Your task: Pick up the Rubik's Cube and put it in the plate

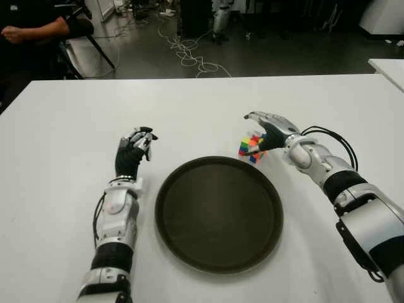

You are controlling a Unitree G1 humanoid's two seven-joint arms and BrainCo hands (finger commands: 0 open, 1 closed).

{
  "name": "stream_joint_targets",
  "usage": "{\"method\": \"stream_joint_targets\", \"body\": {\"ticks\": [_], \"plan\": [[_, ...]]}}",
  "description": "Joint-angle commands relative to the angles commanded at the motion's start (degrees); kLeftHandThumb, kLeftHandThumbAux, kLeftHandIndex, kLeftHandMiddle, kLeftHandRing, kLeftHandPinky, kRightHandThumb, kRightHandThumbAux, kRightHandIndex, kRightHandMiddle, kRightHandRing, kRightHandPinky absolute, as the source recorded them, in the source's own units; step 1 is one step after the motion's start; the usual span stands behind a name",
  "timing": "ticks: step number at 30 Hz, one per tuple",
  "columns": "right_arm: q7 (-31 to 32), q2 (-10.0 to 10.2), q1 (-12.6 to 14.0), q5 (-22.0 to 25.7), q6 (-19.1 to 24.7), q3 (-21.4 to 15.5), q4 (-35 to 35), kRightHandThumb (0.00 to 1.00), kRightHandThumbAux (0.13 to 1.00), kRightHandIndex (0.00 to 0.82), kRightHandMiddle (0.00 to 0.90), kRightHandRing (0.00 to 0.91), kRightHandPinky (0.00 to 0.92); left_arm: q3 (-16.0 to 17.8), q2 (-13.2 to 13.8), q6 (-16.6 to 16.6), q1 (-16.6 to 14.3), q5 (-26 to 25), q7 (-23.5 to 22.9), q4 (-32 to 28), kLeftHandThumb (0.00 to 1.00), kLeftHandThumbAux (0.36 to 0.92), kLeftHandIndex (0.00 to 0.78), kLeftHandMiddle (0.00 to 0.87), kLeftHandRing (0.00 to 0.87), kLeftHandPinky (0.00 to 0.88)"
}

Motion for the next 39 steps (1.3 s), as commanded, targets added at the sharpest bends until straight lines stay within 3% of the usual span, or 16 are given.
{"method": "stream_joint_targets", "body": {"ticks": [23,39], "plan": [[5.54,0.93,0.14,0.36,-0.13,1.07,0.29,0.0,0.699,0.144,0.153,0.155,0.148,0.39,-0.11,-1.03,-0.09,-0.98,-1.12,0.31,0.855,0.663,0.418,0.528,0.788,0.804],[6.53,1.55,0.6,0.56,-0.52,1.17,0.35,0.0,0.748,0.159,0.156,0.156,0.142,0.54,0.11,0.04,-0.08,-1.12,-0.94,0.1,0.855,0.663,0.417,0.532,0.797,0.806]]}}
